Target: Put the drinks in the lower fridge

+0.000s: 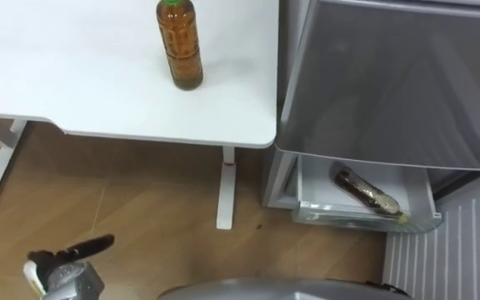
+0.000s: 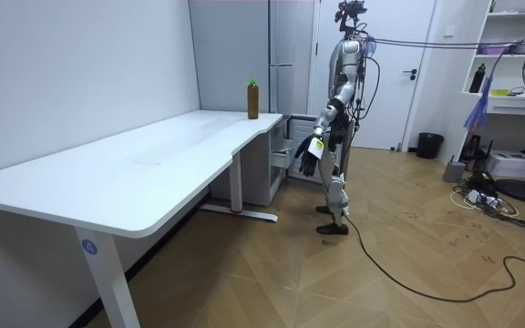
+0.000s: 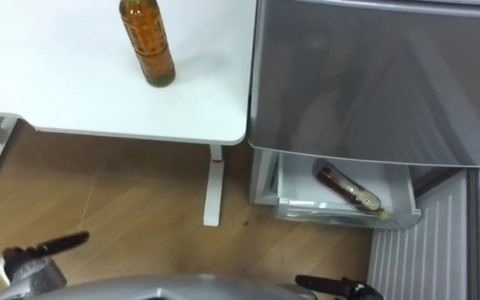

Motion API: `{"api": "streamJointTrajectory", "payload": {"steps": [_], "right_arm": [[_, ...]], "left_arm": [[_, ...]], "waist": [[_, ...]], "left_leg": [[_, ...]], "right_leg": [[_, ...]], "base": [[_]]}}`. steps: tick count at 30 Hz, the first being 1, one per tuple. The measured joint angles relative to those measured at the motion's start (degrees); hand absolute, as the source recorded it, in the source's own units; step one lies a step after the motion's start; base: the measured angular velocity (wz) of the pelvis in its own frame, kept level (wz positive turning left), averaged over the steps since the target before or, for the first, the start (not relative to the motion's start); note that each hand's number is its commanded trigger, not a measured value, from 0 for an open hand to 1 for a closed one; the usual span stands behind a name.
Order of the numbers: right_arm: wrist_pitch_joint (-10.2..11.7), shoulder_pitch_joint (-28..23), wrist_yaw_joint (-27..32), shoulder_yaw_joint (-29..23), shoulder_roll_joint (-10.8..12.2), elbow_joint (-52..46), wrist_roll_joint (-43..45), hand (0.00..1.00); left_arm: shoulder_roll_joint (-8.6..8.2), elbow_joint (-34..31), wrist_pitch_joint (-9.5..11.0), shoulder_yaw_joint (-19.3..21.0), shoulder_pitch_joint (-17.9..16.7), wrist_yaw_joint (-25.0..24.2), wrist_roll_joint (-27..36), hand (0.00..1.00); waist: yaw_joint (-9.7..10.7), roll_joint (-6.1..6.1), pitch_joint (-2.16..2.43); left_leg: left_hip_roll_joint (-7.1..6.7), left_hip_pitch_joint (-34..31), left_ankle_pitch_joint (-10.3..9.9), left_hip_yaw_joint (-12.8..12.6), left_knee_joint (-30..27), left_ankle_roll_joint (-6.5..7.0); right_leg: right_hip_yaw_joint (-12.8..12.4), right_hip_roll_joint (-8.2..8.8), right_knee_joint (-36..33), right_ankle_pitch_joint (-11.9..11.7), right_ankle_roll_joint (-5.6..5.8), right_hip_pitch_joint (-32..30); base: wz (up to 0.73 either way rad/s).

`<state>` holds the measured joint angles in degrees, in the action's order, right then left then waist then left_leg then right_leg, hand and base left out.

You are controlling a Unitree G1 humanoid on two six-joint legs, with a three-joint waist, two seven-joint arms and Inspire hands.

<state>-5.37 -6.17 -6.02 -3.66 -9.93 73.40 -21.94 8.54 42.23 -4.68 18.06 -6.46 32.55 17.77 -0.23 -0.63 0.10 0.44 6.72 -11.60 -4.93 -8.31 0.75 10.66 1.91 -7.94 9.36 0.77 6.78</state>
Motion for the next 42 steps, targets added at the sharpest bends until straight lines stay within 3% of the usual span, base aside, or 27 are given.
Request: {"api": "streamJointTrajectory", "payload": {"steps": [3,8,12,14,19,26,33,42], "right_arm": [[0.6,-1.0,0.5,-1.7,0.0,-0.5,0.2,0.00],[1.8,-1.2,0.9,-2.7,-0.6,-0.5,3.3,0.00],[2.8,-1.7,0.8,-2.6,-0.6,-0.4,4.2,0.00],[2.9,-1.7,0.8,-2.5,-0.8,-0.1,4.6,0.00],[3.3,-1.5,0.0,-2.5,-0.8,0.4,8.6,0.00],[2.7,-1.5,-0.9,-2.6,-0.8,0.9,15.8,0.00],[1.5,-1.3,-1.1,-2.6,-0.8,1.2,18.3,0.00],[1.4,-0.3,-1.7,-4.3,-1.2,3.1,20.3,0.00]], "left_arm": [[-0.01,-6.8,0.6,1.1,0.0,4.2,0.1,0.00],[0.57,-14.2,5.2,2.0,0.6,8.4,-0.4,0.00],[0.68,-21.7,5.5,1.5,-0.3,8.5,-1.9,0.00],[1.27,-27.0,7.2,0.6,0.1,8.5,-2.2,0.00],[1.46,-34.8,8.3,-1.9,0.9,6.5,-2.1,0.00],[1.46,-35.5,8.5,-3.7,2.3,1.1,-2.1,0.00],[1.48,-35.6,8.3,-6.1,3.8,-4.7,-2.2,0.00],[1.73,-35.6,7.9,-6.4,5.4,-13.1,-2.2,0.00]], "waist": [[-0.2,0.53,0.02],[0.0,1.24,0.21],[0.3,1.04,0.11],[0.7,0.65,0.02],[2.2,0.45,-0.14],[4.5,0.39,-0.16],[5.1,0.53,-0.27],[5.7,1.22,-0.95]], "left_leg": [[0.13,0.0,-0.1,-0.4,0.0,-0.08],[0.19,0.2,-0.1,-1.1,0.1,-0.08],[0.16,-0.3,-0.1,-0.8,0.1,-0.08],[0.11,-0.2,-0.1,-0.4,-0.1,-0.07],[0.06,-0.2,-0.1,-0.4,-0.1,-0.07],[0.05,-0.2,-0.1,-0.5,-0.1,-0.06],[0.09,-0.2,-0.1,-0.5,-0.1,-0.05],[0.17,0.0,-0.1,-0.6,-0.1,-0.04]], "right_leg": [[-0.4,-0.12,-0.1,0.0,-0.03,-0.4],[-1.1,-0.11,-0.7,0.0,-0.05,-0.9],[-1.1,-0.11,-0.7,0.0,-0.05,-0.7],[-1.0,-0.05,-0.8,0.0,-0.05,-0.3],[-0.8,-0.02,-0.8,0.0,-0.05,-0.4],[-1.1,-0.05,-0.8,0.0,-0.04,-0.8],[-1.1,-0.05,-0.9,0.0,-0.05,-0.8],[-1.3,-0.02,-1.9,0.0,0.01,-1.5]], "base": [[-0.07],[-0.06],[0.01],[0.10],[0.01],[-0.02],[0.00],[0.00]]}}
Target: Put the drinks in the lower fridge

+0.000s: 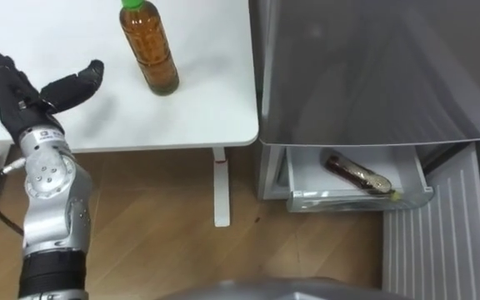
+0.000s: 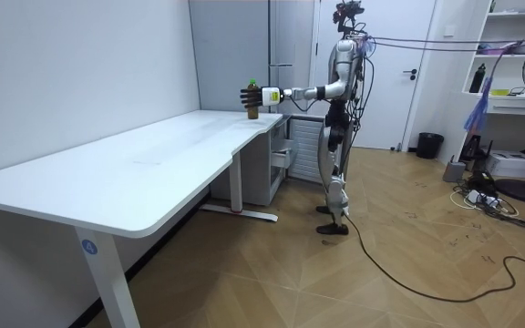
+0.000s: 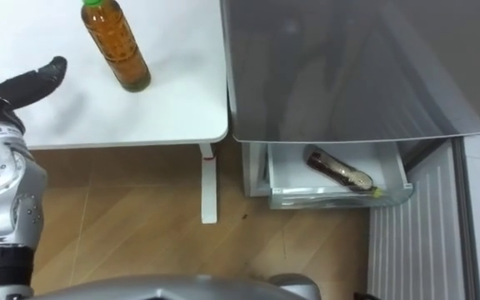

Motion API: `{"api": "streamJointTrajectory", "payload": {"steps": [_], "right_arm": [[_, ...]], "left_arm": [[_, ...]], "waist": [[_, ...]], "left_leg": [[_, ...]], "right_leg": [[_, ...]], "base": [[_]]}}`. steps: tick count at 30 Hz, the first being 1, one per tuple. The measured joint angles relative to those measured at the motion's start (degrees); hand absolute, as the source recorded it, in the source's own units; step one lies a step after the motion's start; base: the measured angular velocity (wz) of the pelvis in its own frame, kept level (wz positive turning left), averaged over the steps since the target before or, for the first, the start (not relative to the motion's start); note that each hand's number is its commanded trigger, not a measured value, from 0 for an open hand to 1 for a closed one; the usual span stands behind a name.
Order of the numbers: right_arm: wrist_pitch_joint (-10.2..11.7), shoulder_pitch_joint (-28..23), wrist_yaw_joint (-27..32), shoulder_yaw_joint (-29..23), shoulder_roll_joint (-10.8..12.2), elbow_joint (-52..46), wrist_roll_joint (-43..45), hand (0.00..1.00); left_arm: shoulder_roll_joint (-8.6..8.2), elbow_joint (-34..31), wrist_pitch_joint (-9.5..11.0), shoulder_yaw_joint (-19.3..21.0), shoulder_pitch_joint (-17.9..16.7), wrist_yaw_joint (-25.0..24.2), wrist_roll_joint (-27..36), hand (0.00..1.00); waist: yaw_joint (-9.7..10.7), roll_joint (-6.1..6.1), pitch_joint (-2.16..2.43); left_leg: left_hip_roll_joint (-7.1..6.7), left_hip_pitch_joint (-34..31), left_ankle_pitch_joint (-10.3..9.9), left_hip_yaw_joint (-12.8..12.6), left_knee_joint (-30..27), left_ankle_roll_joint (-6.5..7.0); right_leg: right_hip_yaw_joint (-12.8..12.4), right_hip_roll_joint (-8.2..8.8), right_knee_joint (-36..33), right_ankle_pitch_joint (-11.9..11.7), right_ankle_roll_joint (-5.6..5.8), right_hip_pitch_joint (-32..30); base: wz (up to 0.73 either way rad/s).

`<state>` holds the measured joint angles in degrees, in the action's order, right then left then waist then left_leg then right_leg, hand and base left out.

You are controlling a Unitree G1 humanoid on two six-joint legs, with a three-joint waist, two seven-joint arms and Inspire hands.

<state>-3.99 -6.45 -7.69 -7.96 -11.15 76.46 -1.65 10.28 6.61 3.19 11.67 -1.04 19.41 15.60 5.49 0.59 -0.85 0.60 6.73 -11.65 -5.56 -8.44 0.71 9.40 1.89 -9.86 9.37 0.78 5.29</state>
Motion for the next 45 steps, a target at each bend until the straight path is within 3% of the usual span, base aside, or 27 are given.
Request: {"api": "streamJointTrajectory", "payload": {"steps": [10,17,24,31,36,45], "right_arm": [[-1.2,0.1,0.0,0.2,0.0,1.6,2.1,0.00],[-3.6,-1.5,0.2,0.5,0.0,1.1,3.4,0.00],[-5.0,-1.7,0.2,0.5,0.0,1.0,4.3,0.00],[-6.6,-1.9,0.1,0.4,0.0,0.9,4.3,0.00],[-7.4,-1.9,-0.8,0.4,0.0,0.6,4.7,0.00],[-7.4,-2.4,-1.2,0.1,0.1,-1.0,7.7,0.00]], "left_arm": [[0.42,0.0,-1.0,-1.0,0.8,-5.4,0.4,0.00],[0.59,0.1,-4.2,-1.1,5.0,-6.1,5.1,0.00],[0.67,0.1,-6.8,-1.1,5.4,-6.4,5.2,0.00],[2.10,0.1,-9.5,-1.1,6.0,-6.7,7.6,0.00],[2.44,0.1,-9.9,-1.1,7.8,-8.1,7.6,0.00],[4.49,1.6,-10.4,-1.1,9.9,-11.6,8.6,0.00]], "waist": [[0.6,-0.44,-0.07],[0.7,-0.70,0.15],[1.1,-0.56,0.22],[2.3,0.14,0.31],[2.3,0.38,0.27],[2.8,0.57,0.31]], "left_leg": [[-0.01,0.0,0.0,-0.8,0.0,0.01],[0.05,0.0,0.0,-1.3,-0.2,0.02],[0.34,0.0,-0.1,-2.1,-0.2,0.04],[0.38,0.5,-0.1,-2.5,-0.2,0.04],[0.56,0.8,-0.1,-3.1,-0.1,-0.01],[0.67,0.8,-0.1,-3.6,-0.1,-0.09]], "right_leg": [[-1.4,-0.10,0.0,0.0,-0.01,-0.5],[-1.6,-0.15,-0.1,0.0,-0.04,-0.3],[-2.5,-0.43,-0.8,-0.1,-0.12,-0.7],[-3.4,-0.60,-0.9,-0.1,-0.20,-0.5],[-4.3,-0.90,-0.9,-0.2,-0.32,-0.5],[-4.8,-1.04,-0.9,-0.2,-0.37,-0.7]], "base": [[-0.05],[-0.03],[-0.06],[-0.03],[-0.08],[-0.02]]}}
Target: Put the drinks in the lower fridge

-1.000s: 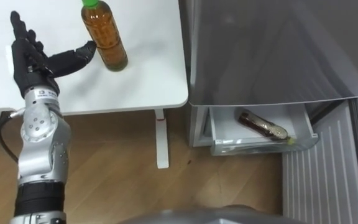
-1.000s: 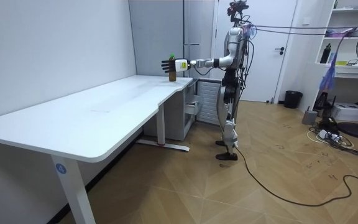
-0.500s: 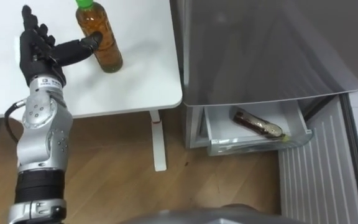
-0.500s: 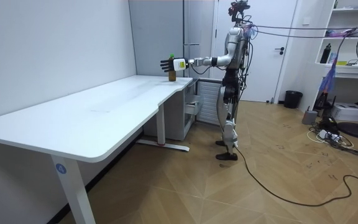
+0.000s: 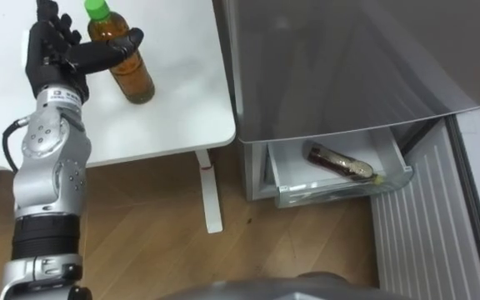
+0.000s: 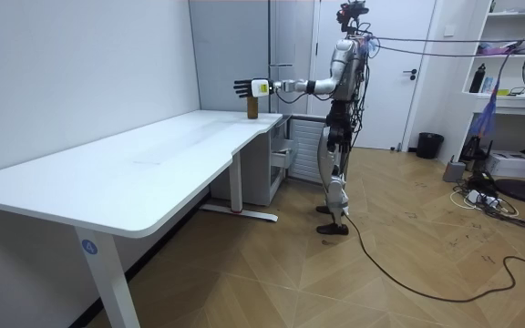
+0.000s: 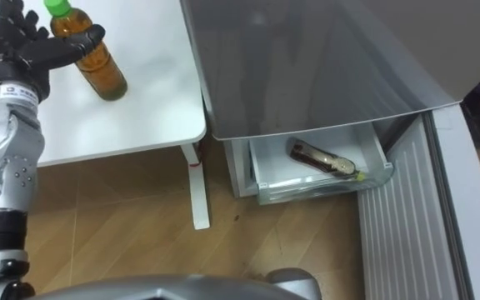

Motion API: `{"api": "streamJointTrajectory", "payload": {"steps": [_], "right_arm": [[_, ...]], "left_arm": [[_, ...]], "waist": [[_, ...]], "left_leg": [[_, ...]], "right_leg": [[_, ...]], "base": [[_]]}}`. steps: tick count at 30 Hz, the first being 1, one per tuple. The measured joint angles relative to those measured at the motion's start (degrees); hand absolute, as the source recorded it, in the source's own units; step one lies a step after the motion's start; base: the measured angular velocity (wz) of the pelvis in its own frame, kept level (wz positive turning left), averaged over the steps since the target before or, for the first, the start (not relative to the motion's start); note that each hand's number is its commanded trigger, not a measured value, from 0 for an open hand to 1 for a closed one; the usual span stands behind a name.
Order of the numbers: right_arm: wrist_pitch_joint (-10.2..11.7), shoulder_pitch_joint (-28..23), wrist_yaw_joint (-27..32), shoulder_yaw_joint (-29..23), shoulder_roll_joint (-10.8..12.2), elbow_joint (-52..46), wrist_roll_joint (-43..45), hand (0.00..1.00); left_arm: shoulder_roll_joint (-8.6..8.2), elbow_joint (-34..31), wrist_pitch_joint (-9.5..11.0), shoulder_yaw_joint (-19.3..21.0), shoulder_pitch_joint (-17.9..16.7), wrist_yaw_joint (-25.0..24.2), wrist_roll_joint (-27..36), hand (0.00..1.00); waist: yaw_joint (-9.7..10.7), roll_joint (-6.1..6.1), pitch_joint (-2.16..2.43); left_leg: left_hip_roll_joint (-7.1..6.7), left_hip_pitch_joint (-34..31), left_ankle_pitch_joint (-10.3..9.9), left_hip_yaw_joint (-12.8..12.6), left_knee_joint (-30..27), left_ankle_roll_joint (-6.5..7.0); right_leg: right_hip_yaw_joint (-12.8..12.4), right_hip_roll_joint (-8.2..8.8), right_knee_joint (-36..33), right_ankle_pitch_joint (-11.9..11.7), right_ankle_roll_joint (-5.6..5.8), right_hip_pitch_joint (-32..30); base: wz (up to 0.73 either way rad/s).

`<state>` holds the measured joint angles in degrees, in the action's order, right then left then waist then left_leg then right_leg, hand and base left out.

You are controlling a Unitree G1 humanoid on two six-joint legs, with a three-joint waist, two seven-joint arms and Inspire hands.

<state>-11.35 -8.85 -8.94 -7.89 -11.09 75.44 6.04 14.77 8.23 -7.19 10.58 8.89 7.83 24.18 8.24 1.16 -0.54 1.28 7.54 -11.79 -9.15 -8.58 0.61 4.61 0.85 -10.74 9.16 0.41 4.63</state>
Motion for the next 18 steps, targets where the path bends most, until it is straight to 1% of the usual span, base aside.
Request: {"api": "streamJointTrajectory", "payload": {"steps": [1,4,8,12,16,18], "right_arm": [[0.0,-0.1,0.0,-0.2,0.0,-0.1,0.5,0.00],[-0.2,-0.2,0.1,-0.2,0.0,-0.3,1.1,0.00],[-0.6,-0.2,0.1,-0.2,0.0,-0.4,1.2,0.00],[-1.0,-0.2,0.1,-0.6,0.0,-0.7,1.3,0.00],[-1.4,-0.2,0.1,-1.3,0.0,-0.8,2.6,0.00],[-1.5,-0.2,0.1,-1.3,0.0,-1.4,3.0,0.00]], "left_arm": [[0.25,0.9,-0.1,0.2,0.6,0.0,0.0,0.00],[0.42,2.0,-1.4,0.2,1.8,-0.1,0.0,0.00],[0.42,2.4,-2.5,0.2,1.9,-0.2,0.0,0.00],[0.63,2.4,-3.0,0.2,1.9,-0.9,-0.1,0.00],[0.71,2.5,-4.0,0.2,2.2,-1.9,-0.1,0.00],[1.17,2.6,-4.3,0.2,2.2,-2.2,-0.1,0.00]], "waist": [[0.0,0.06,0.03],[0.0,0.40,0.16],[0.7,0.94,0.43],[1.2,1.04,0.37],[1.3,1.02,0.34],[1.3,1.04,0.31]], "left_leg": [[0.00,0.0,0.0,-0.1,0.0,-0.01],[0.03,0.3,0.0,-0.1,0.0,-0.04],[0.06,0.2,0.0,-0.3,0.0,-0.05],[0.06,0.0,-0.1,-0.3,0.1,-0.07],[0.06,0.0,-0.1,-0.8,0.1,-0.09],[0.06,-0.1,-0.1,-1.0,0.1,-0.09]], "right_leg": [[0.0,-0.01,0.0,0.0,0.00,0.0],[-0.1,-0.06,0.0,0.0,-0.01,0.0],[-0.2,-0.09,-0.1,0.0,-0.01,-0.6],[-0.6,-0.16,-0.1,0.0,-0.07,-0.8],[-1.3,-0.26,0.0,0.0,-0.07,-1.1],[-1.5,-0.28,0.0,0.0,-0.07,-1.4]], "base": [[0.00],[0.00],[-0.01],[-0.05],[-0.05],[-0.08]]}}
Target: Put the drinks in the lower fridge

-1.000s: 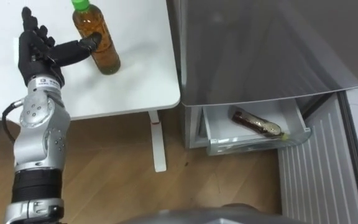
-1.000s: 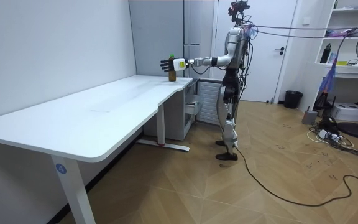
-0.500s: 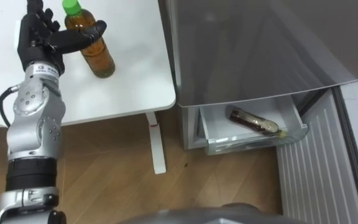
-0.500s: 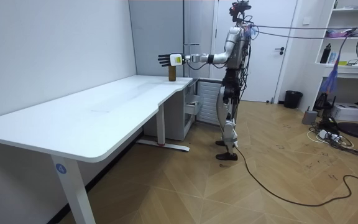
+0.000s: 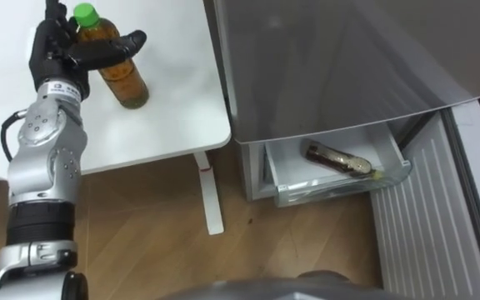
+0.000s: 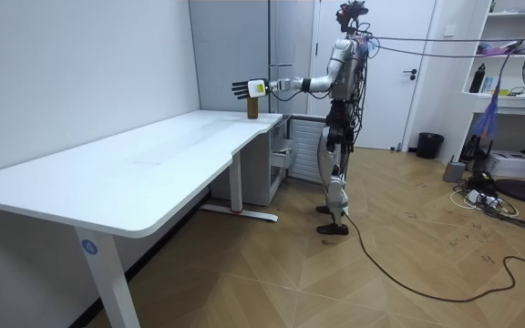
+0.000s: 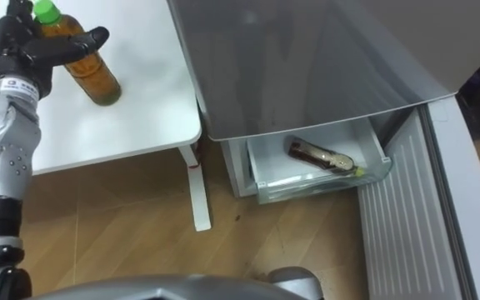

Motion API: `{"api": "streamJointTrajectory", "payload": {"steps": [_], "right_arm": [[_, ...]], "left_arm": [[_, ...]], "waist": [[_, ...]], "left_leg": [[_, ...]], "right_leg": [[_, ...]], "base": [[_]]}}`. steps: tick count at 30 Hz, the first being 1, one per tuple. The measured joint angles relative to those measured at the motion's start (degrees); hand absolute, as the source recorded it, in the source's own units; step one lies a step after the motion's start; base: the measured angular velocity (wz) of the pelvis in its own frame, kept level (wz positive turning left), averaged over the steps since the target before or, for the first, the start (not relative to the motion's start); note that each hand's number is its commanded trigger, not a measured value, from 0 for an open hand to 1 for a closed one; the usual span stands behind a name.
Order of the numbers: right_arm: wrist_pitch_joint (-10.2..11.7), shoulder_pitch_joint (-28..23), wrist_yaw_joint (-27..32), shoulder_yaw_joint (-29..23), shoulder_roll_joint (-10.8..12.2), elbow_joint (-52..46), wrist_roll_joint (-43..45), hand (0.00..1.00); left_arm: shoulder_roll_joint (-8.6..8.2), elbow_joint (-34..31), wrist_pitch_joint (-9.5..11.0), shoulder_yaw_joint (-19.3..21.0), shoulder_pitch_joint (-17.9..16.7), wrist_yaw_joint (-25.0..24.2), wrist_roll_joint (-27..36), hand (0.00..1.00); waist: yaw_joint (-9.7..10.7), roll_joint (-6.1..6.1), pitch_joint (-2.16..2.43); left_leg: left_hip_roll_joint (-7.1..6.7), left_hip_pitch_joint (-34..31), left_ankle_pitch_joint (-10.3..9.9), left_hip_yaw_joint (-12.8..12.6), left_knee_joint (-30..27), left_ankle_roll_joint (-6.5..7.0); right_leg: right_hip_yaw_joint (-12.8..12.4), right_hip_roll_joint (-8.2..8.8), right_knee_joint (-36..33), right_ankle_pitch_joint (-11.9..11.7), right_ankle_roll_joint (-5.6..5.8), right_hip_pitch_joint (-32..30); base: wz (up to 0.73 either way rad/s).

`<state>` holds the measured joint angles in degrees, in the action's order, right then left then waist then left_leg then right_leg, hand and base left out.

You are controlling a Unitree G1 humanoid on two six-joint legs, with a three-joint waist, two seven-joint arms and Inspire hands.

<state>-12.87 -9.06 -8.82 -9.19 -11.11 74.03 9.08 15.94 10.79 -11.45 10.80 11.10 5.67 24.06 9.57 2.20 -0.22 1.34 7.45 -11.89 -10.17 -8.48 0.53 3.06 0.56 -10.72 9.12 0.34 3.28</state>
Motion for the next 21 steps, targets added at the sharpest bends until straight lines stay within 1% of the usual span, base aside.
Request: {"api": "streamJointTrajectory", "payload": {"steps": [2,7,13,17,21], "right_arm": [[-0.3,-0.1,0.0,-0.1,0.0,-0.5,0.2,0.00],[-0.5,-0.3,0.1,-1.1,0.0,-1.1,0.4,0.00],[-0.7,-0.5,0.7,-1.1,0.0,-3.0,0.4,0.00],[-1.0,-0.6,1.3,-1.1,0.0,-3.6,0.4,0.00],[-0.9,-0.8,2.0,-1.1,0.0,-5.0,0.3,0.00]], "left_arm": [[0.63,0.1,-0.4,0.0,0.0,-0.2,0.0,0.00],[1.09,0.3,-1.0,0.0,0.1,-0.5,0.0,0.00],[1.35,2.8,-2.2,0.0,2.8,-0.9,0.0,0.00],[1.37,2.8,-2.3,0.0,3.1,-1.3,0.0,0.00],[1.66,4.2,-2.4,0.0,3.2,-2.0,0.0,0.00]], "waist": [[0.2,-0.03,-0.02],[0.3,0.05,-0.07],[0.1,0.09,-0.06],[-0.2,0.44,0.07],[-0.2,0.67,-0.04]], "left_leg": [[0.00,0.0,0.0,-0.1,0.0,0.00],[-0.01,-0.4,0.0,-0.1,0.0,0.01],[0.00,-0.8,0.0,-0.1,-0.1,0.01],[0.00,-0.9,0.0,-0.5,0.0,0.01],[0.00,-0.9,0.0,-0.5,-0.2,0.01]], "right_leg": [[-0.1,-0.01,0.0,0.0,0.00,-0.1],[-0.2,-0.01,-0.1,0.0,0.00,-0.4],[-0.2,-0.02,-0.1,0.0,0.00,-0.6],[-0.6,-0.02,-0.3,0.0,0.00,-1.2],[-0.6,0.03,-1.0,0.0,0.03,-1.3]], "base": [[0.00],[0.00],[0.00],[-0.05],[-0.02]]}}
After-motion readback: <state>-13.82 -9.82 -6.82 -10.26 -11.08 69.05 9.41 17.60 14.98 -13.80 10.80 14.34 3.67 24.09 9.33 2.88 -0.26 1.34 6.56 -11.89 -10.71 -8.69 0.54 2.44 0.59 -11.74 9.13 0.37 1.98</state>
